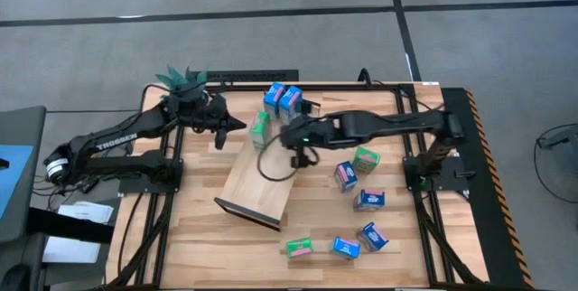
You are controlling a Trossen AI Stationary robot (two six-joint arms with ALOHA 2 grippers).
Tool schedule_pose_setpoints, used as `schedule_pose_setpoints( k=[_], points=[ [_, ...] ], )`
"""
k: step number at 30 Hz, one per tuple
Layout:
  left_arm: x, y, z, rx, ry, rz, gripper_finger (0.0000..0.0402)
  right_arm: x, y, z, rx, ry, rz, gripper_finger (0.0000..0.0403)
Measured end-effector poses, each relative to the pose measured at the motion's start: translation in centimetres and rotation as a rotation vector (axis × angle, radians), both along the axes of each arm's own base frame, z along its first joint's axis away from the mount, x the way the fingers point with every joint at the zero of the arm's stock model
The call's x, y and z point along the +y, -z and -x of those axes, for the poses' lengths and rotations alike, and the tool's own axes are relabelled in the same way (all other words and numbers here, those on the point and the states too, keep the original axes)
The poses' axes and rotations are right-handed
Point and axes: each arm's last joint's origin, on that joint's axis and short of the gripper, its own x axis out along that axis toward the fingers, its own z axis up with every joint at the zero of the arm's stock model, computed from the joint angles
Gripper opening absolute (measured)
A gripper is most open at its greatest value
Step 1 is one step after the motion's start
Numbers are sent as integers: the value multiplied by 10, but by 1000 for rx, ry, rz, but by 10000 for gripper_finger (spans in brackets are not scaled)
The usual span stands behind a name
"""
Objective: Stack cereal on shelf
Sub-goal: Put the bottom dark blue cereal box on the shelf
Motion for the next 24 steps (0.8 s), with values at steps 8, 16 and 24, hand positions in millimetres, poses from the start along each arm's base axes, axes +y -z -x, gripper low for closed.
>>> schedule_pose_setpoints(
  k=[8, 16, 24],
  points=[
    [-19, -19, 31, -67, -49, -15, 0, 3, -27, 76, 131, 244, -276, 85],
    [-35, -35, 53, -205, -23, 38, 51, 38, -16, 121, 386, 542, -390, 199],
    [-50, -41, 62, -271, 105, 149, 152, 100, -10, 132, 336, 550, -498, 257]
  ],
)
